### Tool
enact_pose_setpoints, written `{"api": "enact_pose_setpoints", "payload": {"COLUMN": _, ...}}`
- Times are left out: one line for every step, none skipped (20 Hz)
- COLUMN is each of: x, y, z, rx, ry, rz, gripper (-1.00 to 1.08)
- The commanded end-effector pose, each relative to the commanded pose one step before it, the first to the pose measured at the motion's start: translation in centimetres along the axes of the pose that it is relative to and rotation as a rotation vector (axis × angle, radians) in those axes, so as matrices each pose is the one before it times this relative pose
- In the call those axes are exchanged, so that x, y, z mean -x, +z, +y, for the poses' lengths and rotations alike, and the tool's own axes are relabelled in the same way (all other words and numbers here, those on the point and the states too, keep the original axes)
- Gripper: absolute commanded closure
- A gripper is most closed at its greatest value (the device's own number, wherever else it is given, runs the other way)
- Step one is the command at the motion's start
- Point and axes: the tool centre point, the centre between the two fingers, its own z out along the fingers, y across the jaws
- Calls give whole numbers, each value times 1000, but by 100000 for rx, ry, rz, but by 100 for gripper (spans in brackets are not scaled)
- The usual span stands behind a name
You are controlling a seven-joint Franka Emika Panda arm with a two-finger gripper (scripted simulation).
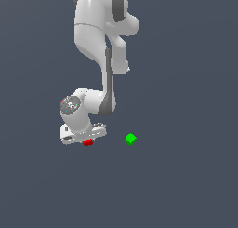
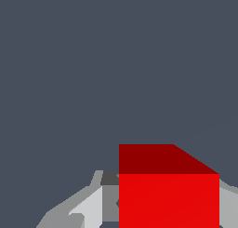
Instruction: Stack the red cube on top of the green cube.
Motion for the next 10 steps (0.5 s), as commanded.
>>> {"api": "enact_pose_setpoints", "payload": {"x": 3, "y": -25, "z": 8, "rx": 25, "ry": 5, "rz": 39, "gripper": 108}}
{"api": "enact_pose_setpoints", "payload": {"x": 2, "y": -29, "z": -1, "rx": 0, "ry": 0, "rz": 0, "gripper": 108}}
{"api": "enact_pose_setpoints", "payload": {"x": 6, "y": -87, "z": -3, "rx": 0, "ry": 0, "rz": 0, "gripper": 108}}
{"api": "enact_pose_setpoints", "payload": {"x": 9, "y": -147, "z": -5, "rx": 0, "ry": 0, "rz": 0, "gripper": 108}}
{"api": "enact_pose_setpoints", "payload": {"x": 12, "y": -209, "z": -6, "rx": 0, "ry": 0, "rz": 0, "gripper": 108}}
{"api": "enact_pose_setpoints", "payload": {"x": 13, "y": -273, "z": -7, "rx": 0, "ry": 0, "rz": 0, "gripper": 108}}
{"api": "enact_pose_setpoints", "payload": {"x": 13, "y": -340, "z": -7, "rx": 0, "ry": 0, "rz": 0, "gripper": 108}}
{"api": "enact_pose_setpoints", "payload": {"x": 12, "y": -409, "z": -6, "rx": 0, "ry": 0, "rz": 0, "gripper": 108}}
{"api": "enact_pose_setpoints", "payload": {"x": 11, "y": -481, "z": -6, "rx": 0, "ry": 0, "rz": 0, "gripper": 108}}
{"api": "enact_pose_setpoints", "payload": {"x": 10, "y": -555, "z": -6, "rx": 0, "ry": 0, "rz": 0, "gripper": 108}}
